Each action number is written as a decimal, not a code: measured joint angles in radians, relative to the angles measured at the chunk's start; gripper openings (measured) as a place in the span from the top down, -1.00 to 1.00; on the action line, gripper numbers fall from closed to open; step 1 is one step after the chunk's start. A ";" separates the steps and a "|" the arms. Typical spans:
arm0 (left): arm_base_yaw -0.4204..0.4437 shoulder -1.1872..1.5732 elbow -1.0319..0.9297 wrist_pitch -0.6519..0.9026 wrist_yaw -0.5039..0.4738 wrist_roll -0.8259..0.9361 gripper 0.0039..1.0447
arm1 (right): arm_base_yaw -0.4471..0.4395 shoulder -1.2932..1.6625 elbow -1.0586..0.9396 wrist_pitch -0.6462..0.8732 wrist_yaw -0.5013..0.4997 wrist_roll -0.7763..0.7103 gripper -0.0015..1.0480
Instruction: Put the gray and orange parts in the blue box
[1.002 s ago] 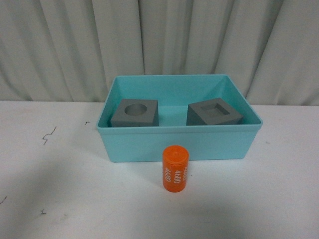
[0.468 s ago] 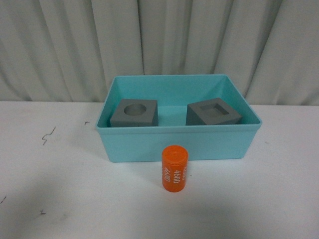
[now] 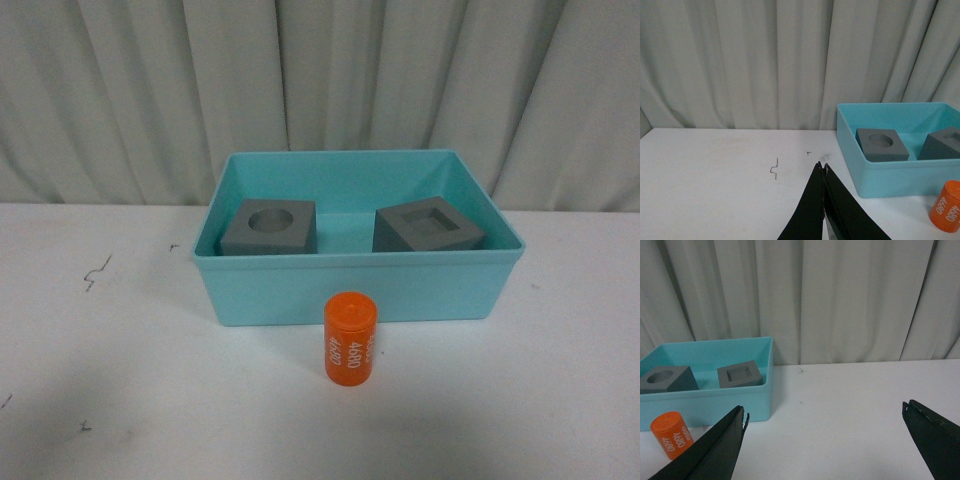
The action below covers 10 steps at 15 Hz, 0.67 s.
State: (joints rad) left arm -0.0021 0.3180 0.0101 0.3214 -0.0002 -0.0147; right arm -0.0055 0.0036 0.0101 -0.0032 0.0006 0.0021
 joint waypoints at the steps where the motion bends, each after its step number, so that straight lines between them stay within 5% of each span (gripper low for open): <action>1: 0.000 -0.025 0.000 -0.026 0.000 0.000 0.97 | 0.000 0.000 0.000 0.000 0.000 0.000 -0.87; 10: 0.000 -0.115 0.000 -0.121 0.000 0.000 0.97 | 0.000 0.000 0.000 0.000 0.000 0.000 -0.87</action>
State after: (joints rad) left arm -0.0021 0.2028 0.0101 0.2005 -0.0002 -0.0147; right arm -0.0055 0.0036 0.0101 -0.0032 0.0006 0.0021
